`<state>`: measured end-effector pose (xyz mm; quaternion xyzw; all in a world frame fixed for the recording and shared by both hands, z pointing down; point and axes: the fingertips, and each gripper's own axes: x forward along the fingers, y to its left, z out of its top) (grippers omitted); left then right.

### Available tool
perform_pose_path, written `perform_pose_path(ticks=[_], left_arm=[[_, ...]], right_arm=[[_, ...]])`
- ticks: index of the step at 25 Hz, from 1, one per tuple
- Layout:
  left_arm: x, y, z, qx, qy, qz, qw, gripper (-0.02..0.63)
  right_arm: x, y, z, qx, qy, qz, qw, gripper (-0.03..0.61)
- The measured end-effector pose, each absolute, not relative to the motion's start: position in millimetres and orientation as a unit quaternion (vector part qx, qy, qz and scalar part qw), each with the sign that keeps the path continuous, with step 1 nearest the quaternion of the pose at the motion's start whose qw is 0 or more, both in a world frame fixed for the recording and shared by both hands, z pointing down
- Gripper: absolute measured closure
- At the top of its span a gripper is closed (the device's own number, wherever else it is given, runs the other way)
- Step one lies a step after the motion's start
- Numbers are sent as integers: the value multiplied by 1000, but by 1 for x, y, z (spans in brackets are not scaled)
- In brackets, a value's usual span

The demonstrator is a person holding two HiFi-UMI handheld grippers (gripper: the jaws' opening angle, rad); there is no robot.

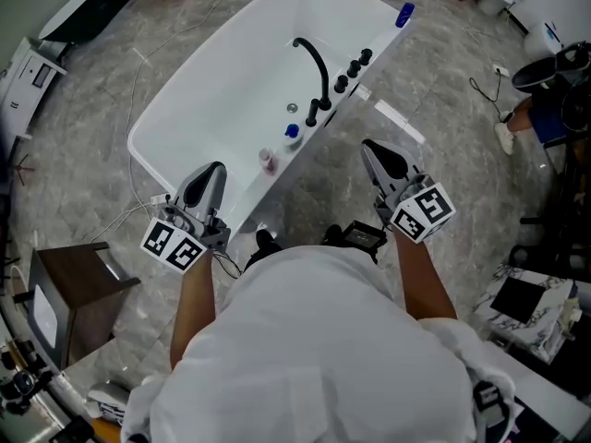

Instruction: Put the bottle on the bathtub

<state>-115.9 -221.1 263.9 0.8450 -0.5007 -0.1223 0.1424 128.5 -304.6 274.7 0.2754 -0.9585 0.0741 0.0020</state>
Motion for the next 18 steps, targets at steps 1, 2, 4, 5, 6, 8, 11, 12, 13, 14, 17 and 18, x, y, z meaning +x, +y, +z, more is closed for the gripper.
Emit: perform_pose_path(ticks=[1, 2, 4, 5, 6, 8, 11, 12, 13, 14, 17, 18], left_arm=[[-111, -221, 264, 846, -499, -122, 143, 597], [-105, -221, 264, 847, -497, -121, 144, 597], [-94, -221, 265, 848, -494, -120, 147, 597], [-87, -221, 266, 849, -493, -118, 148, 597], [-80, -222, 267, 850, -491, -117, 149, 597], [-67, -222, 272, 851, -489, -116, 151, 597], [-48, -222, 280, 849, -490, -119, 158, 597], [-41, -222, 282, 848, -491, -120, 160, 597], [-33, -222, 284, 848, -490, -121, 162, 597], [-25, -222, 286, 849, -488, -121, 163, 597], [-3, -224, 294, 852, -482, -119, 169, 597], [4, -225, 296, 852, -480, -118, 172, 597]], right_arm=[[131, -302, 276, 271, -960, 74, 3, 565], [134, -300, 276, 267, -961, 75, 4, 565], [141, -297, 278, 260, -963, 78, 4, 565], [145, -296, 279, 257, -963, 79, 5, 565], [150, -295, 280, 255, -964, 80, 5, 565], [160, -295, 283, 253, -964, 83, 8, 565], [176, -293, 289, 248, -965, 88, 14, 565], [182, -292, 290, 247, -965, 89, 16, 565], [188, -292, 291, 246, -965, 90, 17, 565], [194, -291, 292, 245, -965, 90, 16, 565], [213, -291, 297, 247, -964, 94, 13, 565], [220, -291, 298, 248, -964, 92, 14, 565]])
